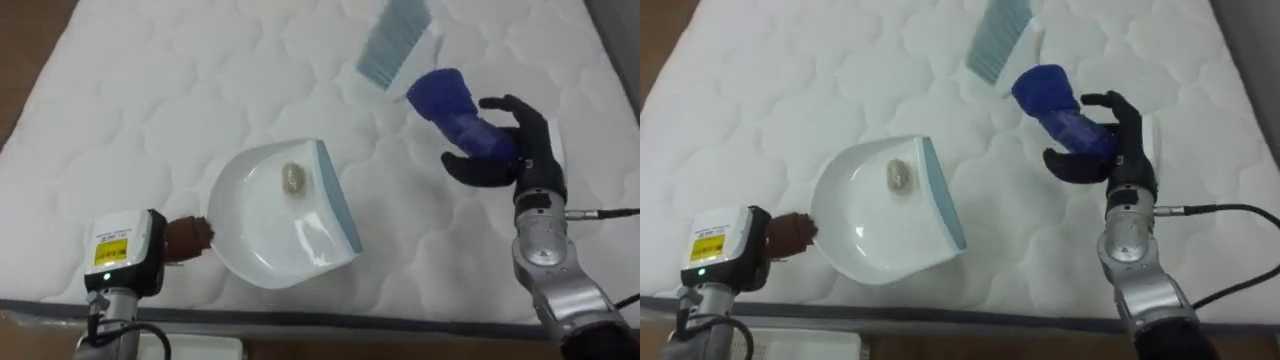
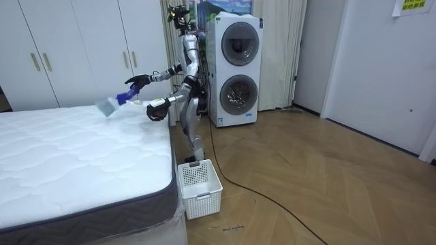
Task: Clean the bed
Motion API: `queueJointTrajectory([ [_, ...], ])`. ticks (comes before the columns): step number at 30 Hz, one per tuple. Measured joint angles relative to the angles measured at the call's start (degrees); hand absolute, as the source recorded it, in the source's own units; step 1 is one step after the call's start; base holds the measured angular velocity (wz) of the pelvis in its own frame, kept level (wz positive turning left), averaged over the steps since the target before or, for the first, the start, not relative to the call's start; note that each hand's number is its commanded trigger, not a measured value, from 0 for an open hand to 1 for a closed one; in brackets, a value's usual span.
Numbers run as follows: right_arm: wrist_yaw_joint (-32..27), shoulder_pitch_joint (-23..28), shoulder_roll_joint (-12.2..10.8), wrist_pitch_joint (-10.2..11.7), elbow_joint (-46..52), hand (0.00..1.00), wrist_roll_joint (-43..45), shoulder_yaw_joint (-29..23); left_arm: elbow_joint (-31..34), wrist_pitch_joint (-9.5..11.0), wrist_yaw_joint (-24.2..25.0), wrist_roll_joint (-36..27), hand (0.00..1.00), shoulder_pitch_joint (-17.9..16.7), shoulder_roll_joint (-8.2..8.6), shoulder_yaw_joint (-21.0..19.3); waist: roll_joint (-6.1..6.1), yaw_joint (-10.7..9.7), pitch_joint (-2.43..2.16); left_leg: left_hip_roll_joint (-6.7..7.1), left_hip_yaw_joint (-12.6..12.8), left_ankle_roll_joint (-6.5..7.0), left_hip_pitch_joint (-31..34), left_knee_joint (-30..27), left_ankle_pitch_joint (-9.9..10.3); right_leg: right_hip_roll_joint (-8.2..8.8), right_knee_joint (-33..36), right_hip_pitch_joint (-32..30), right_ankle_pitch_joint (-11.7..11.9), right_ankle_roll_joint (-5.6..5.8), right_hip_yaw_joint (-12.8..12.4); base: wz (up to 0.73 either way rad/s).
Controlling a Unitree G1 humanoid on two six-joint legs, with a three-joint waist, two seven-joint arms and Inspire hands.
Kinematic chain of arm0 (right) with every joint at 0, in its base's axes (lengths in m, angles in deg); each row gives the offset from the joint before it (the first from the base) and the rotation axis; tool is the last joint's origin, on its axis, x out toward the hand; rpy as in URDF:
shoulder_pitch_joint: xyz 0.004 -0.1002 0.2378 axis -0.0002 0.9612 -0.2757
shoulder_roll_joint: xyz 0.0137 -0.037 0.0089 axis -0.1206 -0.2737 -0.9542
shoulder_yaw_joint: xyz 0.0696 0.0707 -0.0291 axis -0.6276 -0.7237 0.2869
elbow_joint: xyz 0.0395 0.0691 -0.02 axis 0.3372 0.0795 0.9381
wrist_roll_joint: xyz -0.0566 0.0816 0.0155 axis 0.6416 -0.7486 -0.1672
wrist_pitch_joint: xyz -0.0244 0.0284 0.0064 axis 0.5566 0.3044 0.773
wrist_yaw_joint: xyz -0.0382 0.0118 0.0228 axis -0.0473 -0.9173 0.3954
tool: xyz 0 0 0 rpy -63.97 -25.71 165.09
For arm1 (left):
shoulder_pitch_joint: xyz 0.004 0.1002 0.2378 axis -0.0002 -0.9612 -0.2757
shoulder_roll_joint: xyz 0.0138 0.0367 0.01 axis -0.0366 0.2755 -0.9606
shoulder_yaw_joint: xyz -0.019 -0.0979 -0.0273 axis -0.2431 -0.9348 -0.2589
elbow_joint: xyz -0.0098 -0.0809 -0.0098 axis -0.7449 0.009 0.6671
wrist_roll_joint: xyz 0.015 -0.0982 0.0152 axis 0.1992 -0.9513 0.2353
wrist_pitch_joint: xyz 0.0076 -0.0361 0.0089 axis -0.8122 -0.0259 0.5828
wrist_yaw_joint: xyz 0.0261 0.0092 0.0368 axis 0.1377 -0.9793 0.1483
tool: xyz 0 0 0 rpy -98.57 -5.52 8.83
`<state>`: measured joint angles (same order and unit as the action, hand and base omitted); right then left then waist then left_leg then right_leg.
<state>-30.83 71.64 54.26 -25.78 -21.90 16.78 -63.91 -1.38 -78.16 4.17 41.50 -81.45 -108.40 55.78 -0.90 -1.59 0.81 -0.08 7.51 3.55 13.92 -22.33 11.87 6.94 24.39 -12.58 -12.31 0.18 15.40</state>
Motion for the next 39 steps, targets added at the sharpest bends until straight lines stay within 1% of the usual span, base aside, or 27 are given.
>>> queueJointTrajectory([
  [1,-0.41,0.31,-0.02,0.26,0.45,0.0,-0.04,0.0,0.0,0.08,-0.19,-0.01,1.0,-0.01,0.29,-0.01,0.04,0.13,-0.03,0.14,-0.1,0.0,-0.72,0.48,-0.07,-0.02,-0.23,0.61,-0.07,0.12,-0.5,0.31],
  [2,-0.61,0.88,-0.09,0.89,1.56,0.0,-0.05,0.01,0.0,0.37,-0.43,-0.05,1.0,-0.27,0.53,-0.19,0.12,0.57,-0.23,0.41,-0.45,-0.06,-1.82,1.64,-0.45,-0.04,-1.02,1.65,-0.1,0.21,-0.94,0.2],
  [4,-1.06,1.35,-0.14,2.12,3.04,0.0,-0.47,0.01,-0.02,0.99,-0.43,-0.04,1.0,-0.72,0.76,-0.87,0.16,0.68,-0.31,0.82,-1.58,-0.18,-3.34,2.85,-0.87,-0.13,-2.19,3.55,-0.12,0.34,-1.08,0.27],
  [6,-1.31,1.35,-0.23,3.03,3.23,0.0,-0.53,-0.09,-0.02,1.34,-0.42,-0.08,1.0,-1.76,1.13,-2.12,0.47,1.03,-0.7,0.83,-2.53,-0.32,-4.18,3.16,-0.97,-0.88,-3.23,5.05,-0.12,0.39,-1.29,0.25],
  [9,-1.43,1.36,-0.24,3.29,3.23,0.0,-0.7,-0.65,0.08,1.32,-0.34,-0.1,1.0,-2.3,1.68,-2.69,0.73,2.1,-0.76,0.88,-3.64,-0.63,-4.17,3.32,-1.16,-1.22,-3.91,5.61,-0.1,0.33,-1.17,0.17],
  [13,-1.96,1.16,-0.54,3.34,3.34,0.0,-2.61,-0.65,0.36,1.4,-0.29,-0.19,1.0,-2.67,1.8,-2.69,1.05,3.75,-0.7,0.87,-5.46,-1.09,-4.19,3.37,-1.46,-1.66,-4.08,6.33,-0.1,0.33,-1.14,0.25],
  [16,-3.16,0.71,-1.82,3.4,3.34,0.0,-2.73,-0.64,0.35,1.58,-0.26,-0.2,1.0,-2.45,2.67,-4.64,1.46,4.74,-0.59,0.82,-7.46,-1.39,-3.47,2.38,-1.62,-2.32,-4.86,7.33,-0.25,0.07,-0.84,0.38],
  [18,-4.29,0.78,-2.14,3.4,3.29,0.0,-2.71,-0.56,0.35,1.63,-0.26,-0.95,1.0,-2.08,3.64,-5.19,1.37,5.21,-0.51,1.28,-10.3,-1.66,-2.45,0.6,-1.77,-2.7,-4.97,8.67,-0.38,-0.12,1.2,0.64],
  [19,-4.75,0.78,-2.3,3.41,3.29,0.0,-2.61,-0.59,0.39,1.67,-0.26,-0.98,1.0,-2.08,3.68,-5.18,1.39,5.31,-0.49,1.72,-11.07,-1.84,-2.33,0.38,-1.89,-2.81,-4.87,8.96,-0.5,-0.27,1.43,0.87],
  [20,-5.83,0.78,-2.64,3.77,3.29,0.0,-2.11,-0.95,0.68,1.66,-0.24,-0.97,1.0,-2.07,3.71,-5.18,1.37,5.33,-0.45,1.94,-13.27,-2.28,-1.78,-0.23,-2.16,-3.14,-4.74,9.41,-0.88,-0.68,1.89,1.0],
  [21,-7.22,0.83,-2.86,4.38,3.16,0.0,-0.35,-1.77,1.48,1.66,-0.24,-1.05,1.0,-1.88,3.71,-5.18,1.29,5.4,-0.32,2.93,-16.23,-2.93,-0.53,-1.0,-2.66,-3.62,-4.72,9.38,-1.33,-1.08,1.78,1.11],
  [22,-8.04,0.93,-2.84,4.86,3.12,0.0,0.18,-2.04,1.82,1.71,-0.24,-1.08,1.0,-1.58,3.71,-5.15,1.28,5.39,-0.22,3.38,-17.85,-3.26,0.14,-0.98,-3.23,-4.12,-4.73,9.21,-1.53,-1.42,1.66,1.3],
  [23,-9.45,1.05,-2.84,5.35,3.11,0.0,1.15,-2.39,2.04,1.99,-0.25,-1.11,1.0,-0.69,3.68,-5.15,1.95,5.57,-0.19,4.35,-19.45,-3.8,1.28,0.86,-5.3,-4.86,-4.96,8.46,-2.21,-2.71,1.55,1.39],
  [24,-10.17,0.92,-2.67,6.17,3.2,0.0,1.39,-2.65,2.02,2.08,-0.25,-1.26,1.0,0.15,4.15,-5.16,2.2,5.14,0.23,4.19,-17.15,-4.08,1.96,3.01,-8.2,-3.9,-5.3,7.26,-2.3,-3.5,4.0,1.47],
  [25,-10.49,0.88,-2.45,6.47,3.28,0.0,1.41,-2.88,2.02,2.28,-0.24,-1.19,1.0,0.55,4.45,-5.14,1.9,4.81,0.44,3.35,-13.04,-3.41,3.11,1.67,-8.24,-2.81,-4.99,7.1,-2.7,-4.02,7.29,1.44],
  [26,-10.82,1.04,-2.77,6.48,2.86,0.0,1.18,-3.12,1.96,3.02,-0.25,-1.19,1.0,0.96,4.43,-4.99,1.8,4.63,0.71,0.79,-4.03,-1.02,4.28,-4.91,-4.9,-1.74,-3.5,6.97,-3.68,-4.31,12.31,1.47],
  [27,-10.94,1.15,-3.29,6.47,2.71,0.0,0.59,-3.03,1.73,3.92,-0.27,-1.19,1.0,1.22,4.14,-4.89,1.78,4.05,1.02,-1.39,1.57,-0.46,3.67,-9.79,-1.1,-1.56,-3.4,7.83,-4.32,-4.97,16.78,1.42],
  [28,-10.95,1.12,-3.45,6.47,2.72,0.0,0.22,-2.97,1.52,4.24,-0.26,-1.18,1.0,1.53,4.07,-4.88,1.76,3.65,1.2,-2.58,3.49,-0.56,3.19,-11.39,0.54,-1.56,-3.4,8.14,-4.52,-5.16,18.93,1.5],
  [29,-10.58,1.08,-3.45,6.42,2.7,0.0,-0.87,-2.99,1.43,4.51,-0.16,-1.23,1.0,2.12,4.1,-4.74,1.68,2.75,1.51,-5.13,6.94,-1.33,2.18,-13.95,3.33,-1.65,-3.38,8.4,-4.9,-5.45,23.18,1.63],
  [30,-9.89,1.09,-3.45,6.2,2.71,0.0,-1.09,-3.06,1.43,4.87,-0.05,-1.26,1.0,2.28,4.11,-4.73,1.65,1.44,1.51,-7.5,10.19,-1.93,1.29,-15.3,5.09,-1.58,-3.36,8.38,-5.33,-5.6,27.15,1.65],
  [31,-9.68,1.1,-3.46,6.16,2.71,0.0,-1.05,-3.06,1.43,4.96,0.04,-1.23,1.0,2.32,4.12,-4.7,1.61,0.81,1.51,-8.29,11.41,-2.0,0.73,-15.28,5.75,-1.39,-3.25,8.34,-5.56,-5.53,28.78,1.56],
  [32,-9.36,1.03,-3.47,6.03,2.71,0.0,-1.04,-3.08,1.44,4.97,0.54,-1.23,1.0,2.34,4.19,-4.48,1.57,0.11,1.48,-8.74,12.55,-2.62,0.1,-14.6,6.5,-0.69,-2.12,7.95,-5.81,-5.05,30.95,1.13],
  [33,-8.98,0.57,-3.44,5.94,2.55,0.0,-1.01,-3.01,1.46,4.89,1.28,-1.24,1.0,2.4,4.27,-4.39,1.38,0.29,1.57,-8.08,12.69,-2.58,0.34,-11.91,6.52,-0.18,-0.82,7.27,-6.05,-4.87,31.12,0.95],
  [34,-8.66,0.46,-3.46,5.93,2.27,0.0,-1.02,-2.92,1.46,4.75,1.67,-1.24,1.0,2.4,4.27,-4.37,1.31,0.3,1.56,-7.67,12.44,-2.57,0.37,-10.86,6.52,0.02,-0.41,6.9,-6.1,-4.86,30.86,0.81],
  [35,-7.92,0.3,-3.45,5.9,1.44,0.0,-0.72,-2.95,1.57,4.53,2.15,-1.22,1.0,2.49,4.28,-4.37,1.08,0.11,1.54,-6.88,11.89,-2.34,0.44,-8.77,6.39,0.01,-0.18,6.33,-6.11,-4.86,29.65,0.9],
  [36,-7.29,0.29,-3.45,5.69,0.44,0.0,-0.5,-3.02,1.74,4.3,2.18,-1.18,1.0,2.54,4.29,-4.45,1.03,0.01,1.52,-6.16,11.55,-1.56,0.57,-7.13,5.91,0.05,-0.11,5.88,-6.12,-4.85,28.73,0.89],
  [39,-5.93,0.29,-3.45,5.53,-1.46,0.0,-0.53,-3.06,1.75,3.7,2.25,-1.15,1.0,2.53,4.3,-4.46,0.92,0.38,1.45,-5.26,11.19,-1.23,0.88,-6.2,4.65,0.64,0.36,5.62,-6.12,-4.84,27.99,0.6],
])
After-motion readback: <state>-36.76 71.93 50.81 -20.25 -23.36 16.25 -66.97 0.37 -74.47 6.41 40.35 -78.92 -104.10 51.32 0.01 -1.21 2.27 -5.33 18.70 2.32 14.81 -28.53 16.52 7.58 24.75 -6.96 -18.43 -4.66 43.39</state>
